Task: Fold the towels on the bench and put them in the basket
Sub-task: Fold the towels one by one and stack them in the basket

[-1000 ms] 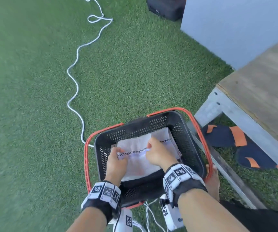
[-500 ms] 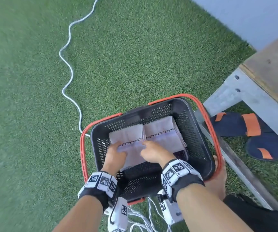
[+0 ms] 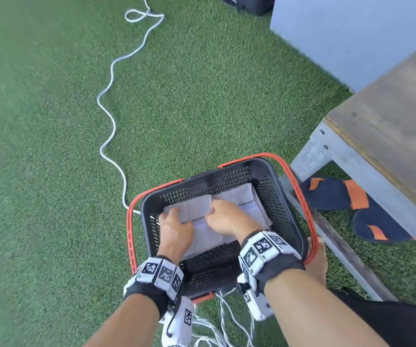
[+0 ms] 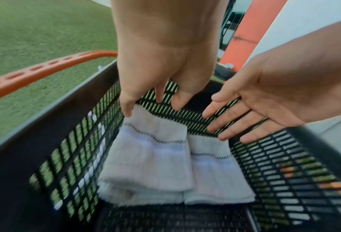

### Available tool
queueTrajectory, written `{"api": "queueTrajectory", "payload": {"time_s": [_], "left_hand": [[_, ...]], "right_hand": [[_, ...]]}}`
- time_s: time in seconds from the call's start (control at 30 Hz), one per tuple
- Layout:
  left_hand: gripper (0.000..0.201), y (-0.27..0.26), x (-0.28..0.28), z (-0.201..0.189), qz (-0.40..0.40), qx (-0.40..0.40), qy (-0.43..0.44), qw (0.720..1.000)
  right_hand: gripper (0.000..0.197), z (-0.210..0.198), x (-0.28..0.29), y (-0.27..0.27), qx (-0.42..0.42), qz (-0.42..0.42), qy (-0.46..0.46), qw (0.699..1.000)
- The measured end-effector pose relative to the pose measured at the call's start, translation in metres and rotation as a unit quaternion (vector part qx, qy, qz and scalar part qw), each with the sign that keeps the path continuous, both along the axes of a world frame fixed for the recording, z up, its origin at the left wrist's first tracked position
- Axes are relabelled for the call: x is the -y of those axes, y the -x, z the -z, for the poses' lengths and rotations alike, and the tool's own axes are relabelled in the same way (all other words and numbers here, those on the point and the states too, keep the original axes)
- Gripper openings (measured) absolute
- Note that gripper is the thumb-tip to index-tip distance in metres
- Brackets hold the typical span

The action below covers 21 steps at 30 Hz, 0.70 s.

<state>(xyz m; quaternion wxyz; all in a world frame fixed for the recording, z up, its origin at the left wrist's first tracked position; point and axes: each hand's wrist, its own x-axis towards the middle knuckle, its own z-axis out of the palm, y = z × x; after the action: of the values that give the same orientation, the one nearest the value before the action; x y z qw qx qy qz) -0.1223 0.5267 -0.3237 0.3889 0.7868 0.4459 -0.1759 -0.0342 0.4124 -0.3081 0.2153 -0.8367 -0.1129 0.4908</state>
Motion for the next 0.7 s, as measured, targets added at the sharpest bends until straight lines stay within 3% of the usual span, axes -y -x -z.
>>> {"api": "queueTrajectory", "payload": {"time_s": [0.1,0.3,0.5,0.6,0.7], "left_hand": [[0.044,-0.018,0.001,-0.034,0.004,0.076,0.005,0.997],[0.028,-0.058,0.018,-0.129,0.057,0.202,0.029,0.977],[0.021,-0.082,0.055,-0.230,0.129,0.288,0.051,0.948],[0.019,-0.088,0.089,-0.282,0.191,0.320,0.056,0.926],[0.018,-0.091,0.135,-0.322,0.263,0.352,0.066,0.896]], "right_hand": [[0.014,-0.034,0.003,-0.011,0.069,-0.012,0.007,0.998],[0.026,-0.131,0.027,-0.049,0.183,-0.031,0.035,0.982],[0.034,-0.255,0.093,-0.082,0.303,0.024,0.016,0.952],[0.044,-0.318,0.143,-0.066,0.353,0.070,-0.001,0.933],[0.042,-0.357,0.198,-0.042,0.375,0.143,-0.037,0.915]]}}
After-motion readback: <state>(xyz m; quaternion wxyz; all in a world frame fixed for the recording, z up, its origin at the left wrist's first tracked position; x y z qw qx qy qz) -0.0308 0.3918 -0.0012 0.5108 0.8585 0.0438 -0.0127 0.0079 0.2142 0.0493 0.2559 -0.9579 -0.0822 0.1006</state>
